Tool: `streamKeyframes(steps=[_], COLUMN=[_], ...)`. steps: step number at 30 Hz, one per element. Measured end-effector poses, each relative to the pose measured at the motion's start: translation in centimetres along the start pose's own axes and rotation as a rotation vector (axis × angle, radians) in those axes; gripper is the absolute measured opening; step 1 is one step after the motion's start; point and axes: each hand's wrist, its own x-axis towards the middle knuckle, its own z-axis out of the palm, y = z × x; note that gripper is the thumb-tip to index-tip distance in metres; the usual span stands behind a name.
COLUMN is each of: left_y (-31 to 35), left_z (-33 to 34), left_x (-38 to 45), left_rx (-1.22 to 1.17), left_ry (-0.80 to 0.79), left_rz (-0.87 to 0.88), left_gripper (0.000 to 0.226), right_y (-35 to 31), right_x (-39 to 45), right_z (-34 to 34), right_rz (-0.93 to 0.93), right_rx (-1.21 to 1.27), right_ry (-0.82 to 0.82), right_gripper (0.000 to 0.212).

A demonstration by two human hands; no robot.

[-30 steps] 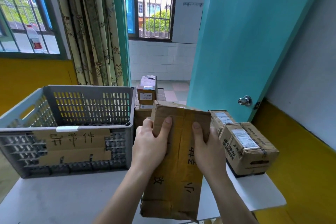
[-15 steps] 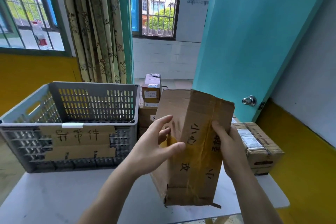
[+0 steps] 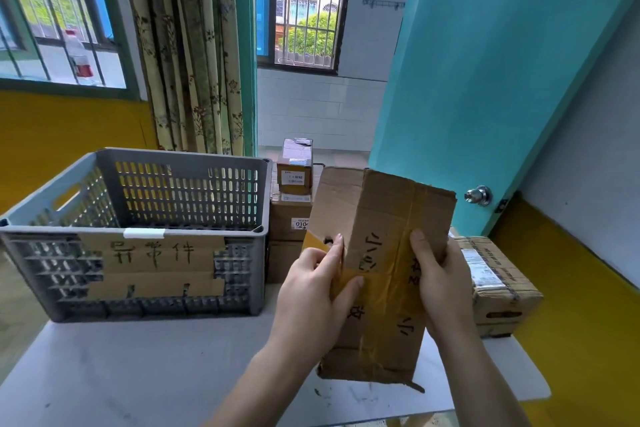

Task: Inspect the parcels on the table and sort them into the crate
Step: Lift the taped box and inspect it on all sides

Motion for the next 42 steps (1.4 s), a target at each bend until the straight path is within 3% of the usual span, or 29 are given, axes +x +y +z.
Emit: streamKeyframes(steps=[10,13,16,18,23,27,30,36,40,42], left_y=[0.3,0.1,-0.9,-1.3,-2.3,-3.1,-3.4,-2.9,-2.5,-2.3], left_z=[-1.4,-2.6,-3.8,-4.2,-4.5,-5.4,-5.9,-5.9,-6.6,-6.8], left_x=[1.4,2.1,3.0,3.7,5.0,6.3,7.5,11.0,13.4,14.3], left_rx=[-0.249,-0.428,-0.488,-0.528,-0.610,-0.743,-0.789,-0.757,-0.785,-0.794], left_ry=[0.003,-0.013,0.006,0.022,0.062,0.080,0.096,0.120,0.151,0.158], left_rz=[-0.031,-0.081,-0.148,-0.176,-0.237,-0.349,-0.374,-0.412,-0.444,-0.448], left_gripper=[0.077,0.068,0.057,0.053,0.031,0.021,0.020,0.022,0.024,0.023], right_y=[-1.9,-2.9,-3.6,-3.9,-3.6,-3.7,-3.0,-2.4,-2.4,-2.6], right_x=[-0.4,-0.5,-0.4,-0.1,0.9,2.2,4.0,9.0,12.3,14.1], right_z=[1.4,1.4,1.5,1.8,2.5,3.2,4.2,5.0,5.2,5.0], right_rz=[-0.040,-0.138,-0.225,-0.266,-0.264,-0.272,-0.289,-0.071,-0.025,-0.006], right_rx=[0.066,0.050,-0.045,-0.119,-0.088,-0.049,-0.150,-0.147,-0.156,-0.125], right_ry=[-0.058,-0.182,-0.387,-0.437,-0.534,-0.459,-0.426,-0.492,-0.476,-0.482], right_gripper=[0.017,0.026,0.055,0.071,0.062,0.047,0.060,0.080,0.046,0.053])
